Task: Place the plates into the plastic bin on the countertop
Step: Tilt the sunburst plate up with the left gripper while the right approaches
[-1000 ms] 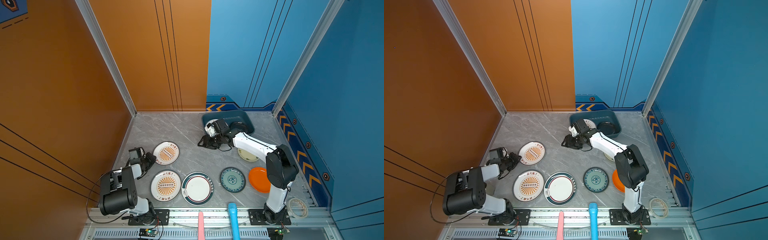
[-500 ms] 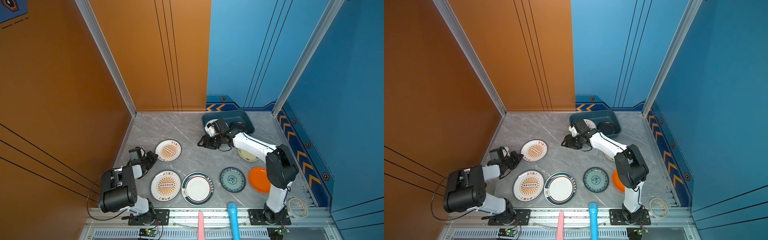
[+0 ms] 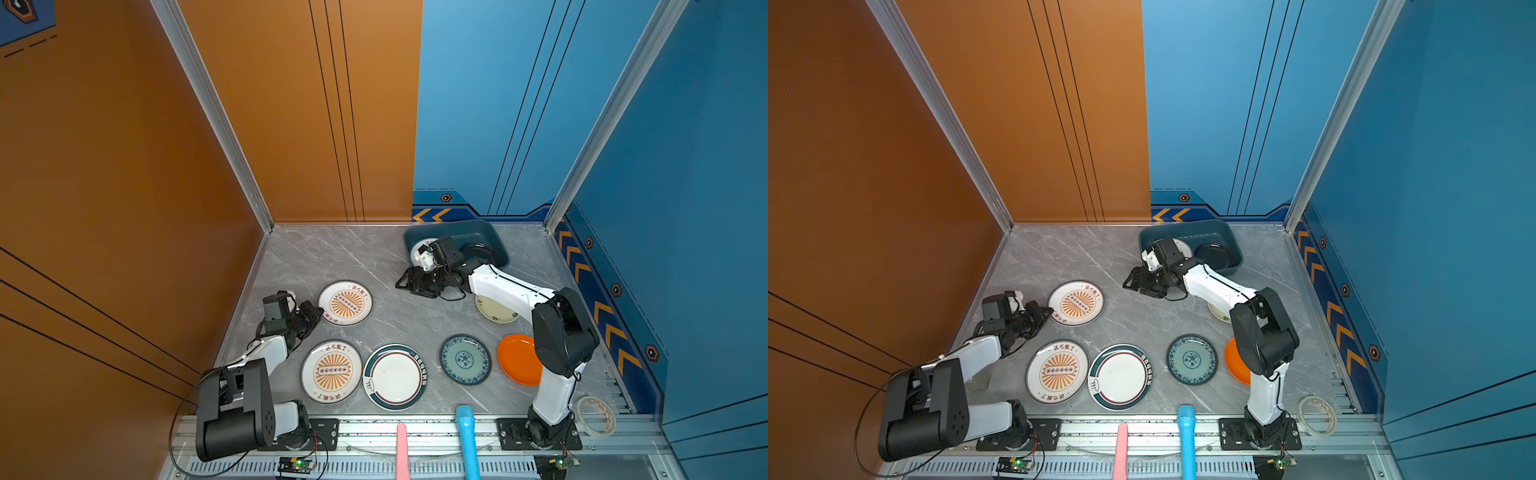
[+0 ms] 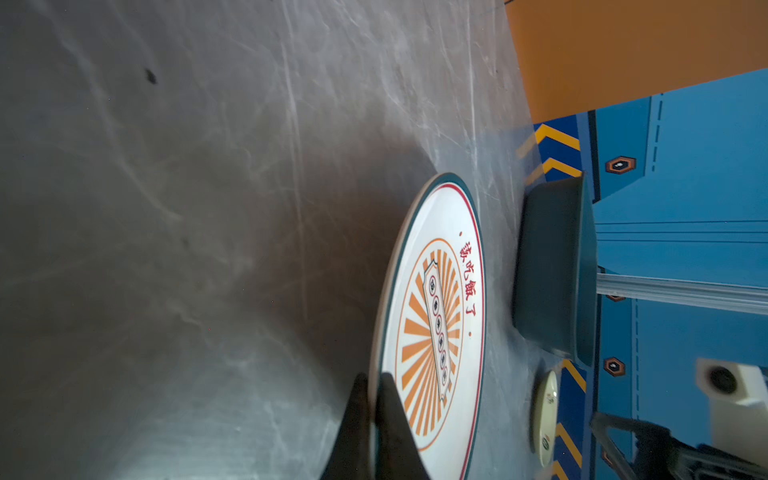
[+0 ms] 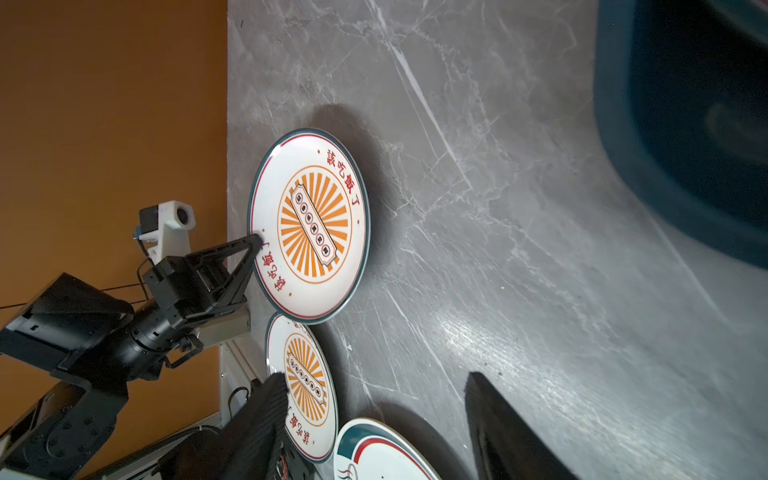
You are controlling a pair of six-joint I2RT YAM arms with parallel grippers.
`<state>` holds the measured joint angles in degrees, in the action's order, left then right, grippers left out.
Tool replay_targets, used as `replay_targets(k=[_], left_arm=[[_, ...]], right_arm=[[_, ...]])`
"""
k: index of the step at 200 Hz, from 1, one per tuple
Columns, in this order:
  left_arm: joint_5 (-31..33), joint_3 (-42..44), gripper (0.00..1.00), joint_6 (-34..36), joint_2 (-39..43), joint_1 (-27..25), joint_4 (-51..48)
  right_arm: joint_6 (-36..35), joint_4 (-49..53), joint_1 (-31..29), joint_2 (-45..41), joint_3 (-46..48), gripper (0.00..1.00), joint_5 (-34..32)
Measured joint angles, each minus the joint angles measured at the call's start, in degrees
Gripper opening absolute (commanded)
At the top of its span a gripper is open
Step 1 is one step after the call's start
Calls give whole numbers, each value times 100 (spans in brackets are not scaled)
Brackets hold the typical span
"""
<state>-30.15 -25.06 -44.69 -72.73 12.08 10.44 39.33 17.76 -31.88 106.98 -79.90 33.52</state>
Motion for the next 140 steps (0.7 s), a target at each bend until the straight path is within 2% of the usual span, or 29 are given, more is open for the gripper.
replay_targets(k=[52,99,119,140], left_arm=[[-619,-575,0,-186,568,-358,-457],[-1016,-1078,0,-168,625,-903,-726],[-1088,-1193,0,-153,579,-1047,-804],[-1106,-1309,0,-125,428,-1191,-874]], right_arm=[[243,-424,15,0,98,69,278],[487,-841,28,0,238,64,553],[577,-1014,35,0,291,60,651],[634,-1141,39,0,376,49,730]])
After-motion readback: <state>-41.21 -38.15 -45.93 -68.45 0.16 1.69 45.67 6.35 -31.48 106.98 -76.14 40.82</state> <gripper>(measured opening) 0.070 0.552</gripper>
